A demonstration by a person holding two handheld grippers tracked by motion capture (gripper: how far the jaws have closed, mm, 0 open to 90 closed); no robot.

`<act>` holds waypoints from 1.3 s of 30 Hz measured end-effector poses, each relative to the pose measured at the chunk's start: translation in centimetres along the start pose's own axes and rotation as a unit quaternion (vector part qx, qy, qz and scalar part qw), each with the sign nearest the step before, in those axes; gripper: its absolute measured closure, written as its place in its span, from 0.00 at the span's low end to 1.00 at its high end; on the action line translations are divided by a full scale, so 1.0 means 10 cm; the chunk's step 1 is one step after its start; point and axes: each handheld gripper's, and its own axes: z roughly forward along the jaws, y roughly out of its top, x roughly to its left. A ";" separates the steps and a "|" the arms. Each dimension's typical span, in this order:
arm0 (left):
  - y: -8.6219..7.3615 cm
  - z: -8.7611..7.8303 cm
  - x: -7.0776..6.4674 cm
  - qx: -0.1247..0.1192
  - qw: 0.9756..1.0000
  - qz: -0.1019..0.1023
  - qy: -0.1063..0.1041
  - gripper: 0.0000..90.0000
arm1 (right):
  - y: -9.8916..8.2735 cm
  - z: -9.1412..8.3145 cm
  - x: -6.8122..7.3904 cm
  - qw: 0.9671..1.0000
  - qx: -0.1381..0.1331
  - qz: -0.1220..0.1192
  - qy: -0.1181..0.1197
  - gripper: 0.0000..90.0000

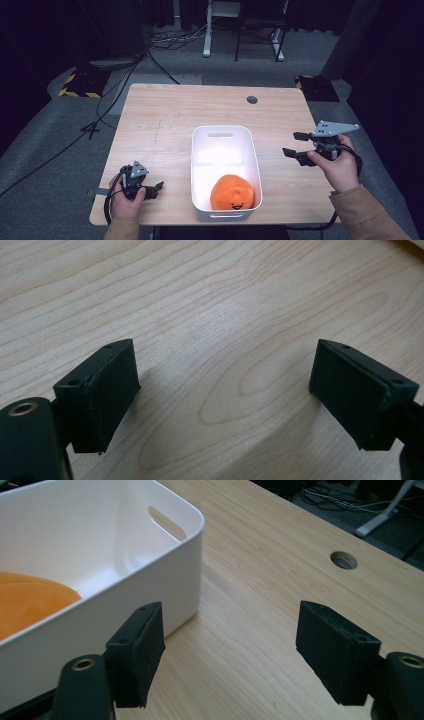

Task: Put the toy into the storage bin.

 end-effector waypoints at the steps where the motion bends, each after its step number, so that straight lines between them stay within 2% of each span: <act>1: 0.00 0.00 0.00 0.000 1.000 0.000 0.000 0.14 | -0.02 0.00 -0.02 1.000 0.002 0.003 -0.003 0.30; 4: 0.00 0.00 0.00 0.000 1.000 0.000 0.000 0.14 | -0.10 0.00 -0.11 1.000 0.013 0.021 -0.016 0.27; 5: 0.00 0.00 0.00 0.000 1.000 0.000 0.000 0.14 | -0.15 0.01 -0.15 0.999 0.016 0.040 -0.024 0.27; 7: 0.00 0.00 0.00 0.000 1.000 0.000 0.000 0.14 | -0.21 0.04 -0.20 0.997 0.031 0.072 -0.027 0.26; 8: 0.00 0.00 0.00 0.000 1.000 0.000 0.000 0.14 | -0.25 0.05 -0.24 0.996 0.041 0.079 -0.028 0.25; 11: 0.00 0.00 0.00 0.000 1.000 0.000 0.000 0.14 | -0.36 0.09 -0.33 0.995 0.055 0.078 -0.041 0.24; 14: 0.00 0.00 0.00 0.000 1.000 0.000 0.000 0.14 | -0.45 0.12 -0.39 0.995 0.054 0.072 -0.043 0.24; 21: 0.00 0.00 0.00 0.000 1.000 0.000 0.000 0.14 | -0.73 0.21 -0.53 0.989 0.081 0.100 -0.070 0.24; 28: 0.00 0.00 0.00 0.000 1.000 0.000 0.000 0.14 | -1.00 0.32 -0.57 0.984 0.109 0.116 -0.077 0.25; 38: 0.00 0.00 0.00 0.000 1.000 0.000 0.000 0.14 | -1.28 0.46 -0.52 0.982 0.129 0.113 -0.076 0.25; 39: 0.00 0.00 0.00 0.000 1.000 0.000 0.000 0.14 | -1.29 0.47 -0.52 0.981 0.139 0.113 -0.074 0.25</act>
